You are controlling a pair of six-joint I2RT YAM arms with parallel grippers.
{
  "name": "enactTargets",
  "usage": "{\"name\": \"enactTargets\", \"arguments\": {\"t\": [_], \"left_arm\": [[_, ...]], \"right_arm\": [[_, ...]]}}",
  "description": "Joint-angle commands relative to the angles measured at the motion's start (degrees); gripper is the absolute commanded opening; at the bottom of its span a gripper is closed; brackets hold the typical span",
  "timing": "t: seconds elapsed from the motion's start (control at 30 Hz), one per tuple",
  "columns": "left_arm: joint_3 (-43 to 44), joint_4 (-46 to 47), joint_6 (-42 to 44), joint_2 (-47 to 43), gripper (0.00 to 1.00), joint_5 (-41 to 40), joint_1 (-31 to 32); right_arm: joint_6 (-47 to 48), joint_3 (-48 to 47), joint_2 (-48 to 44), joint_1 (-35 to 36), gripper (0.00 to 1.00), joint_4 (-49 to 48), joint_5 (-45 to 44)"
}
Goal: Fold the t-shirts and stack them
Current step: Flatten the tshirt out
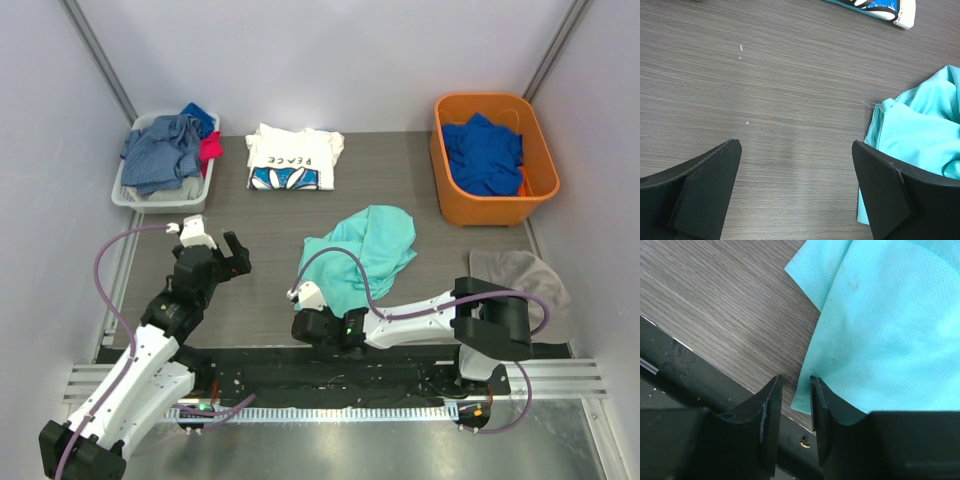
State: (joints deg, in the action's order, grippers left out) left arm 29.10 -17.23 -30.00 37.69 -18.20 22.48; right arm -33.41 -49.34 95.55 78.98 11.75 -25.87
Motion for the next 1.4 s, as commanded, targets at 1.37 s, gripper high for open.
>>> {"name": "enactTargets", "arguments": {"t": [1.37], "left_arm": [[-7.9,36.2,-18.9,21.0,1.0,28.3,0.1]], "right_arm": [[7.9,-11.0,-30.7,-18.2,0.01,24.5,-21.1]]}}
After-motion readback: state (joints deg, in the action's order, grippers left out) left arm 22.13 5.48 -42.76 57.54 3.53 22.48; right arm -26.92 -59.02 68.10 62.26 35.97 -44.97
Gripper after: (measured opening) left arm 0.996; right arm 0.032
